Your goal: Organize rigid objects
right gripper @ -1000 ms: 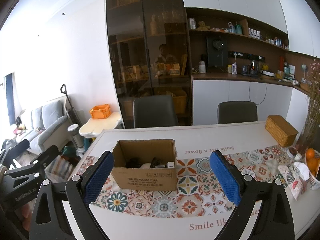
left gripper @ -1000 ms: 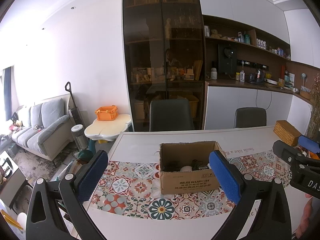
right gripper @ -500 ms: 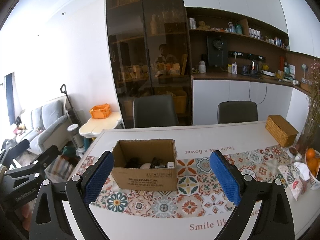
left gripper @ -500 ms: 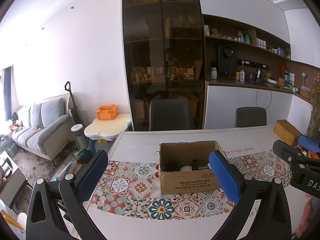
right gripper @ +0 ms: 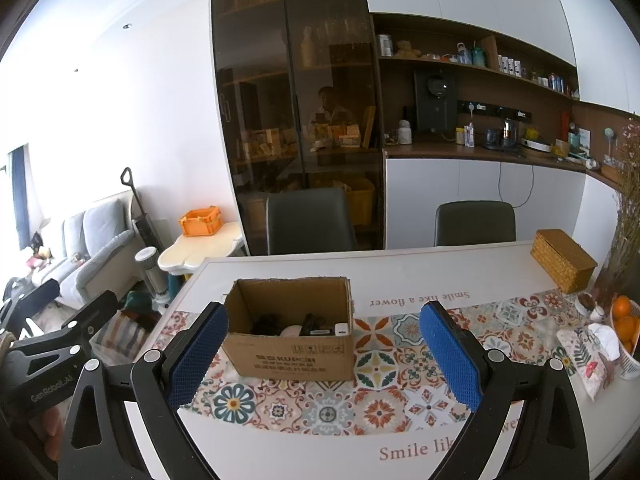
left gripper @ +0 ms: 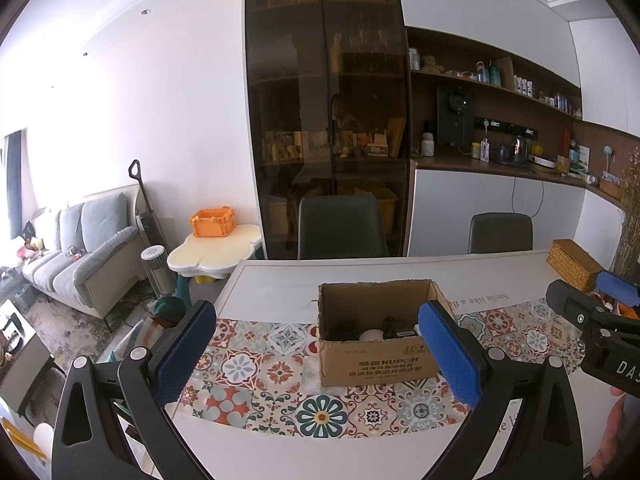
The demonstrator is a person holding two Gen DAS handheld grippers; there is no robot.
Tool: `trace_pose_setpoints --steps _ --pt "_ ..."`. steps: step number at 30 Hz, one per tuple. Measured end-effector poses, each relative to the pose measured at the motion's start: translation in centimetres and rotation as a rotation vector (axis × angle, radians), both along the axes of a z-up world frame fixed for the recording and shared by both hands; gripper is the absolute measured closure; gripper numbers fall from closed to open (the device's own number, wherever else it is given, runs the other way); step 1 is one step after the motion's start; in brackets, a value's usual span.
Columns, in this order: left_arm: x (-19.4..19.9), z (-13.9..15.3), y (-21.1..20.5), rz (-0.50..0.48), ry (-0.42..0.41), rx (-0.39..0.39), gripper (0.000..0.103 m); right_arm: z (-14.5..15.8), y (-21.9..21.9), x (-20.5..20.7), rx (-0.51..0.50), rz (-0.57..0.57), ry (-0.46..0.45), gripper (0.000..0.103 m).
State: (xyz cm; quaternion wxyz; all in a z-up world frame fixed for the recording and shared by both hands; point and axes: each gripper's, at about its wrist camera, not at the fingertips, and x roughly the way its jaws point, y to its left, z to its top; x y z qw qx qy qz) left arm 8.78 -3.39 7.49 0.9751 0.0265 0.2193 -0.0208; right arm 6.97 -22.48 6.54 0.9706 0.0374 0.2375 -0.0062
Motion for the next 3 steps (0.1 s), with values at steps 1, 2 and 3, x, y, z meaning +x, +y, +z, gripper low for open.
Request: trace_pose_setpoints --steps 1,2,3 --pt "0.03 0.0 0.01 -0.001 -0.001 0.001 0.0 0.01 -0.02 0.05 -0.001 0.0 0.001 0.006" --pt "0.03 0.01 0.01 -0.001 -0.001 0.001 0.0 -0.01 -0.02 0.04 -0.002 0.001 0.002 0.006" --pt "-0.02 -0.03 0.07 -0.001 0.0 -0.001 0.0 -0.01 0.03 0.02 -0.004 -0.001 0.003 0.006"
